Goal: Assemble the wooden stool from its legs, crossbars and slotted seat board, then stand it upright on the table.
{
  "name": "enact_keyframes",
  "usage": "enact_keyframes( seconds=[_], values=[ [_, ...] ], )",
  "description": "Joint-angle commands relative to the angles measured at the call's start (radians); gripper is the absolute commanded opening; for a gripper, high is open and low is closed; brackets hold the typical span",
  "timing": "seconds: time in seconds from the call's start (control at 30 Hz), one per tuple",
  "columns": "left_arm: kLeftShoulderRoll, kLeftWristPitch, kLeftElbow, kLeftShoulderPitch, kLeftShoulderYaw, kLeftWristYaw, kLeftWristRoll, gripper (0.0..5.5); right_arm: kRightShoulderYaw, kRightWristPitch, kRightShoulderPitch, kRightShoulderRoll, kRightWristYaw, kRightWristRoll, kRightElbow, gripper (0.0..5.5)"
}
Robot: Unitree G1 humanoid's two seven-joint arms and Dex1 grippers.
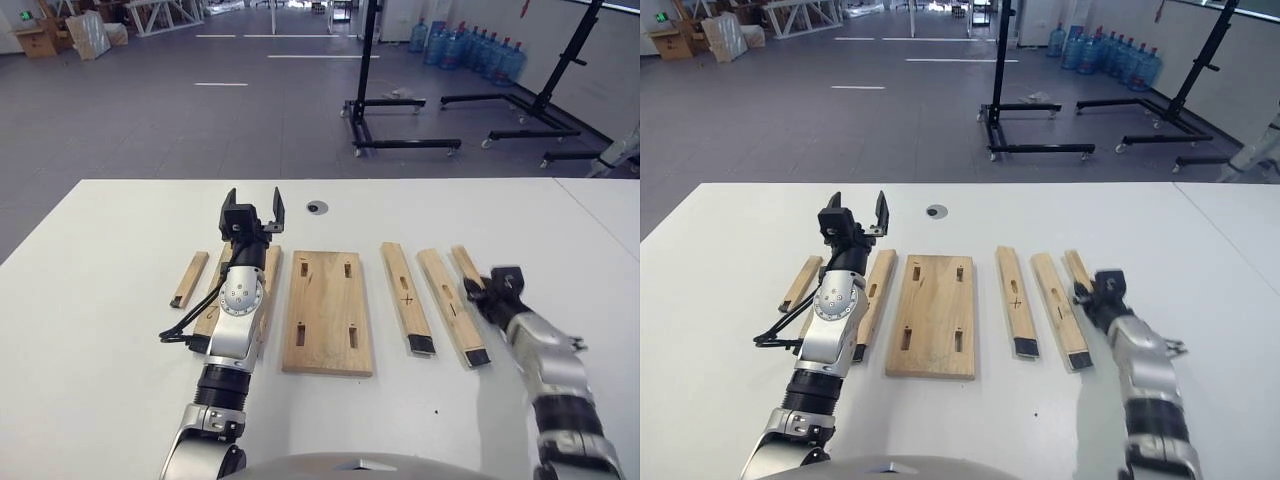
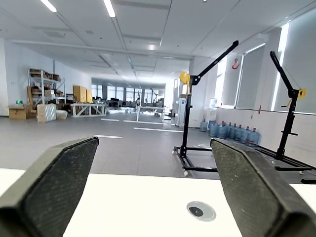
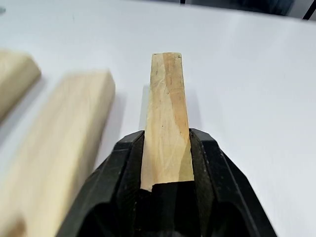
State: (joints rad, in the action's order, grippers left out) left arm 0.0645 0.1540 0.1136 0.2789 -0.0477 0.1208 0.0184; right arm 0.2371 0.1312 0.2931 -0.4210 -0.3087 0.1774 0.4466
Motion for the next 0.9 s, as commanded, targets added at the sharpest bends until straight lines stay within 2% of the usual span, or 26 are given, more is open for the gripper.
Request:
enact_keyframes(
  seconds=[0.03, 0.13, 0.23, 0.33, 0.47, 0.6, 0.63, 0.77, 0.9],
  values=[
    [-0.02, -0.008, 0.022, 0.047, 0.01, -0.041, -0.012, 4.18, 0.002, -0.207, 0.336, 0.01, 0.065, -0.029, 0.136, 1.28],
    [-0.039, -0.021, 0.02, 0.057, 0.023, -0.085, -0.038, 4.18, -0.025, -0.245, 0.394, 0.081, 0.034, 0.009, 0.096, 1.28],
    [-0.044, -0.039, 0.003, 0.05, 0.059, -0.167, -0.141, 4.18, -0.18, -0.289, 0.316, 0.209, -0.078, -0.009, 0.027, 1.28],
    [-0.042, -0.116, -0.024, 0.039, 0.109, -0.291, -0.325, 4.18, -0.333, -0.406, 0.23, 0.302, -0.097, -0.119, 0.057, 1.28],
    [-0.048, -0.331, -0.109, -0.017, 0.14, -0.501, -0.636, 4.18, -0.381, -0.466, 0.212, 0.397, -0.078, -0.142, 0.081, 1.28],
    [-0.056, -0.446, -0.141, -0.045, 0.146, -0.573, -0.751, 4.18, -0.391, -0.487, 0.221, 0.424, -0.088, -0.142, 0.079, 1.28],
    [-0.057, -0.456, -0.14, -0.046, 0.145, -0.579, -0.756, 4.18, -0.4, -0.472, 0.212, 0.427, -0.146, -0.106, 0.057, 1.28],
    [-0.057, -0.46, -0.115, -0.034, 0.149, -0.57, -0.736, 4.18, -0.429, -0.453, 0.186, 0.414, -0.282, -0.054, 0.01, 1.28],
    [-0.047, -0.444, -0.083, -0.026, 0.151, -0.565, -0.711, 4.18, -0.484, -0.468, 0.199, 0.367, -0.322, -0.142, 0.072, 1.28]
  ],
)
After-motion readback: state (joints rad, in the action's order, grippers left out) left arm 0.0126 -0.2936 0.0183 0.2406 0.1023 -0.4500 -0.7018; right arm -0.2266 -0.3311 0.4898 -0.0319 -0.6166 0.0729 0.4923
